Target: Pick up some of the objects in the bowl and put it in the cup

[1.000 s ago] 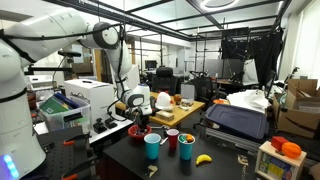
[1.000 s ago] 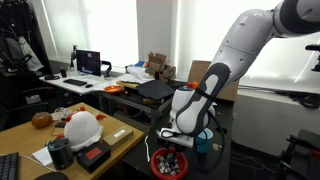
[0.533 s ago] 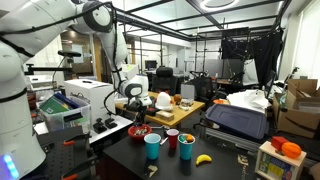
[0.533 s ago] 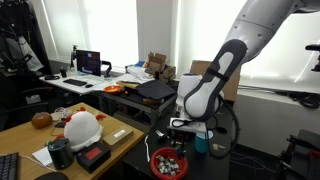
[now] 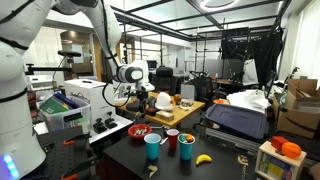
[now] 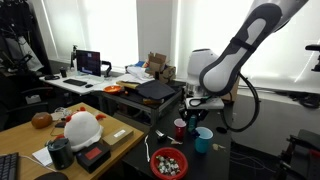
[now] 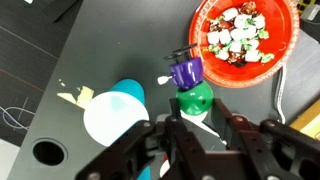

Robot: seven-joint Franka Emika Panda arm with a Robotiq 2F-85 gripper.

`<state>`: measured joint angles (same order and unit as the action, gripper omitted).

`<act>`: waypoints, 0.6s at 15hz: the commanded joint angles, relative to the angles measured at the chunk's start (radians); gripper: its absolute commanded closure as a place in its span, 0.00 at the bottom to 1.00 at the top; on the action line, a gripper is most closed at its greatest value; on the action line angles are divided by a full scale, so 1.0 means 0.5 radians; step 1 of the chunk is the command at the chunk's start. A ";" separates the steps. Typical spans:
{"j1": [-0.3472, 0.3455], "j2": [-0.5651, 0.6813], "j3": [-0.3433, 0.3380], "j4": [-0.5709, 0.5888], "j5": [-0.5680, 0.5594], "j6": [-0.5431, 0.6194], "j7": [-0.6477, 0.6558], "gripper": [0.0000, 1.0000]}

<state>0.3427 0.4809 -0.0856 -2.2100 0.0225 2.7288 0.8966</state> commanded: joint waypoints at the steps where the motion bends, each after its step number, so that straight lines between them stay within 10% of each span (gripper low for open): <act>1: 0.039 -0.262 -0.135 -0.131 -0.230 -0.139 0.039 0.89; 9: -0.063 -0.346 -0.306 -0.008 -0.876 -0.341 0.250 0.89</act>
<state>0.3269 0.3227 -0.2210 -2.2324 -0.3135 2.6054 0.9620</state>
